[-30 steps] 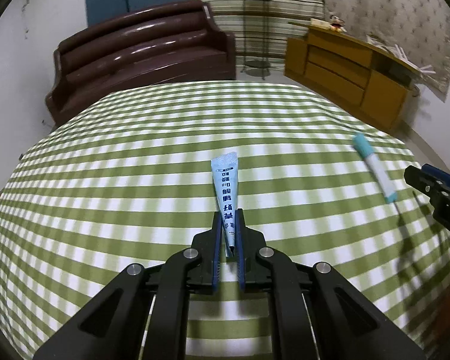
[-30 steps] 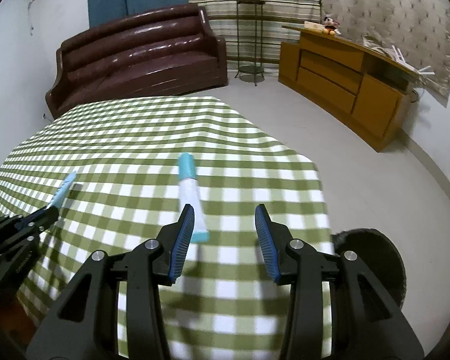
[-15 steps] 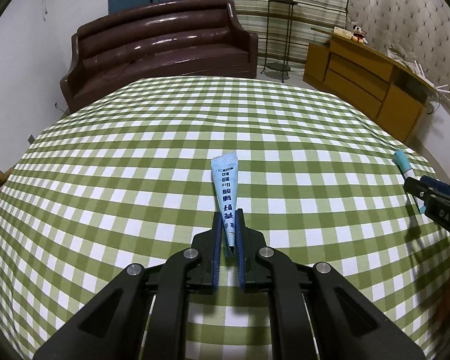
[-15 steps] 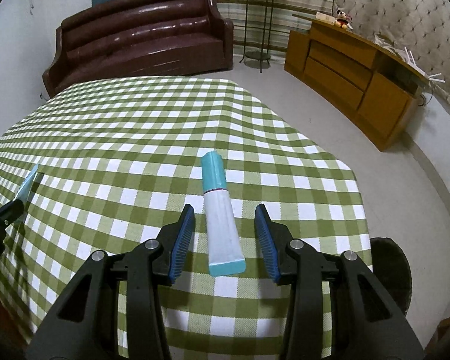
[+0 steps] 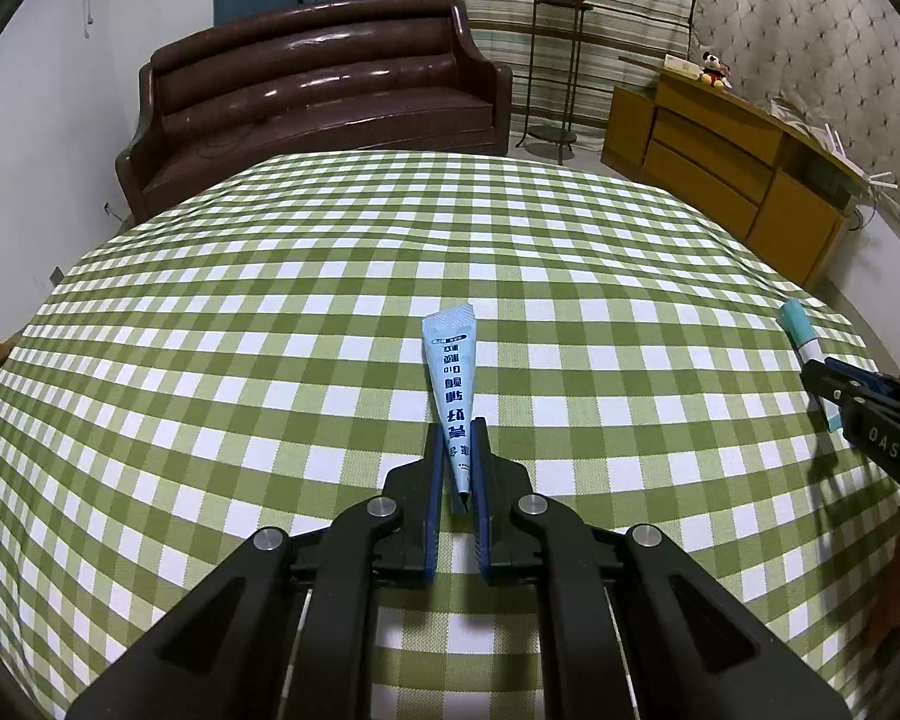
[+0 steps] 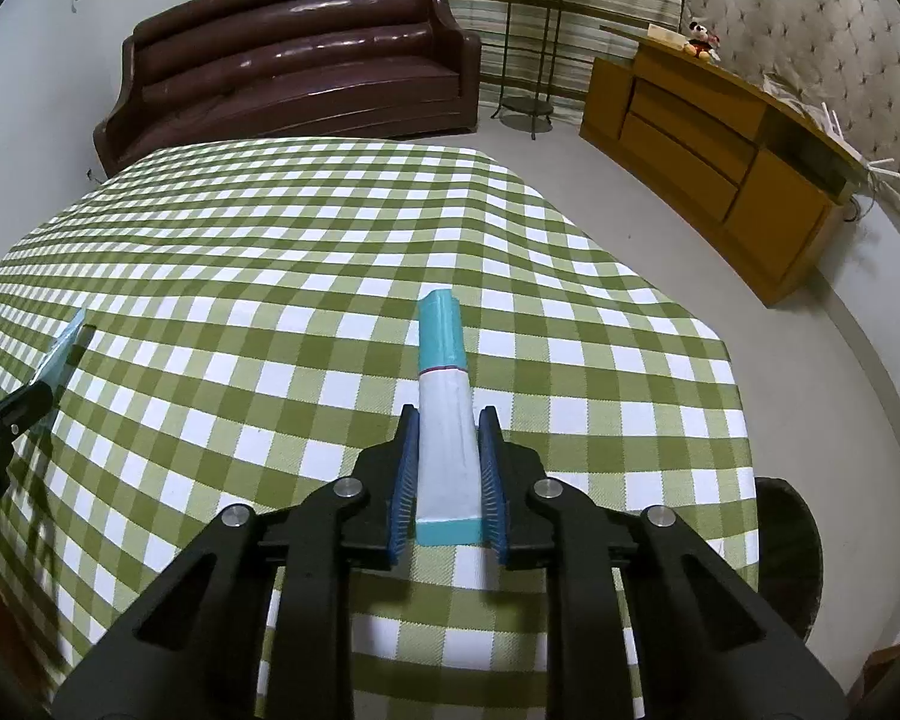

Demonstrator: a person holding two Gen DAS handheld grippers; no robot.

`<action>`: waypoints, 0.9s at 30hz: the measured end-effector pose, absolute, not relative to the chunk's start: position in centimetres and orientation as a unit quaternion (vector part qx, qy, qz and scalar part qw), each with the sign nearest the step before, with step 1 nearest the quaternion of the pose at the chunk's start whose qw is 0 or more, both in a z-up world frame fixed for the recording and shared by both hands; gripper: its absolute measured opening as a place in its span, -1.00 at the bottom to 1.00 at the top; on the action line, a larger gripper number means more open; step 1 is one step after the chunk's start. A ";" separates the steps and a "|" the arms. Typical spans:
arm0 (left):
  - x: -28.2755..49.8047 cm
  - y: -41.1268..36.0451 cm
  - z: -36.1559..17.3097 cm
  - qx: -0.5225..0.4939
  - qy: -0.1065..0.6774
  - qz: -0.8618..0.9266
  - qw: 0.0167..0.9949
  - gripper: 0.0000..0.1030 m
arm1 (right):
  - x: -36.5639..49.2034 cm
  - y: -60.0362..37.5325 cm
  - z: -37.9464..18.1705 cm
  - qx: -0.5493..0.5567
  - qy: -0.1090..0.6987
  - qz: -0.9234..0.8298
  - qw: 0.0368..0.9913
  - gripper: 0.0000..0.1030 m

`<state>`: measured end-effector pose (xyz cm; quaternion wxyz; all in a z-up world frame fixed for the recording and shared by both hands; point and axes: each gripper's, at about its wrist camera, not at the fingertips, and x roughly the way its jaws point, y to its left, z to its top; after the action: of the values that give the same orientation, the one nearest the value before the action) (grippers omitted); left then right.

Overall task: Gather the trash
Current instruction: 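Lower the right gripper onto the teal-capped white tube and grasp it, then carry the blue-printed tube and teal-capped tube over the black bin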

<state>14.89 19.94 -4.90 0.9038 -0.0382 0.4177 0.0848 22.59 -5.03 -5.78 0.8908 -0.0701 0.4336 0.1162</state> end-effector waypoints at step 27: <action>12.1 13.0 -3.4 -0.027 0.396 0.030 0.917 -0.82 | 13.9 -11.2 -2.5 -0.028 0.397 0.086 0.913 -0.64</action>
<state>12.06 13.02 -3.36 0.9171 -0.0273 0.3965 0.0301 13.91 -11.21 -2.54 0.9134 -0.0284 0.3969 0.0856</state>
